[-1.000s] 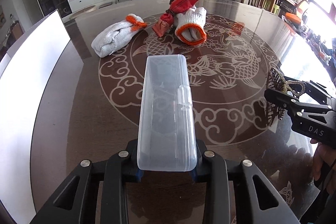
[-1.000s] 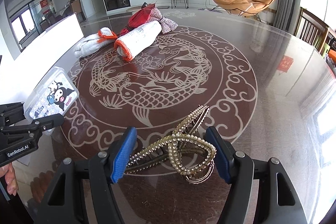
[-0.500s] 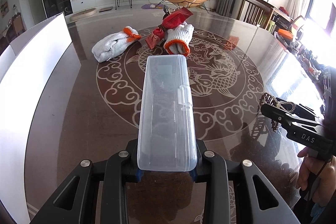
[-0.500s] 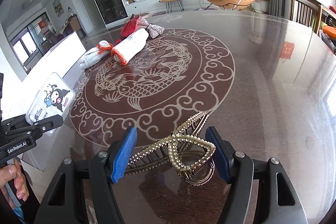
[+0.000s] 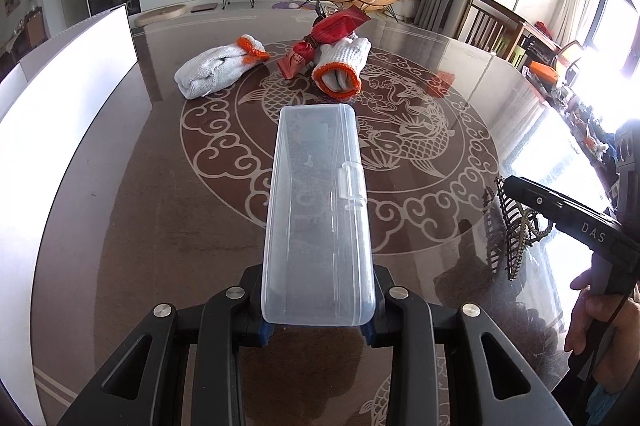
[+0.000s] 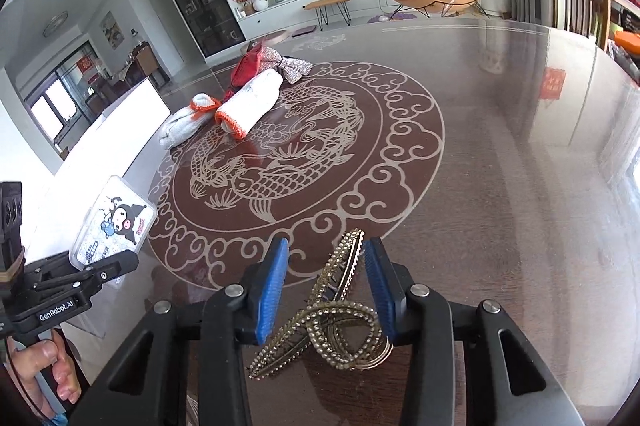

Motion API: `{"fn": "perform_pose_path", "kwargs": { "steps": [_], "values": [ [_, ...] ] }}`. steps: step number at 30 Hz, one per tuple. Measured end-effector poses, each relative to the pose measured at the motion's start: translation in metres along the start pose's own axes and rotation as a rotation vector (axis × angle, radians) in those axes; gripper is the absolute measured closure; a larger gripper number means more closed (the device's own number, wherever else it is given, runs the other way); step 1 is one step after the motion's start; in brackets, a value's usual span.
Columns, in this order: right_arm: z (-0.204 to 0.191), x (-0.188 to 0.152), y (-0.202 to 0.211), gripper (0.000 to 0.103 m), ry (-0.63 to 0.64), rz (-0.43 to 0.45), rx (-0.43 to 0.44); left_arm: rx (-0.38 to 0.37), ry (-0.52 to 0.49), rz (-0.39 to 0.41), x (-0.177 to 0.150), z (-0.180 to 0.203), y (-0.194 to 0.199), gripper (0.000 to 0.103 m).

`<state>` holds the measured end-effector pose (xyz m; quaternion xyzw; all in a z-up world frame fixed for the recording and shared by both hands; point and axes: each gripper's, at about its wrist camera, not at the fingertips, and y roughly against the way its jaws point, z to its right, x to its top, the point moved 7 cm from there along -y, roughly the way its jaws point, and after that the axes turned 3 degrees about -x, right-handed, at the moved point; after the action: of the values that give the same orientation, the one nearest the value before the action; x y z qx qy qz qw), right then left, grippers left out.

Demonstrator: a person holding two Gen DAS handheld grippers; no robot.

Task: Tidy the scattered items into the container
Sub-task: 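Carry the case with the left tool while the right tool carries the clip over the container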

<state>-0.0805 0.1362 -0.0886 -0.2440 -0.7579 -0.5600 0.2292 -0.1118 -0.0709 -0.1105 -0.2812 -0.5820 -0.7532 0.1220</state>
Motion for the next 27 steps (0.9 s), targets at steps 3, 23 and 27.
{"fn": "perform_pose_path", "kwargs": {
  "steps": [3,23,27],
  "values": [
    [0.015,0.002,0.010,0.046,-0.098,0.030,0.043,-0.010,0.017,0.010,-0.001,-0.003,0.003,0.071],
    [-0.008,-0.028,-0.001,0.044,-0.024,-0.021,-0.268,-0.086,0.055,0.026,-0.013,-0.004,-0.001,0.071],
    [0.002,-0.034,0.011,0.047,-0.010,-0.012,-0.207,-0.090,0.040,0.031,-0.014,0.002,0.002,0.071]
  ]
}}
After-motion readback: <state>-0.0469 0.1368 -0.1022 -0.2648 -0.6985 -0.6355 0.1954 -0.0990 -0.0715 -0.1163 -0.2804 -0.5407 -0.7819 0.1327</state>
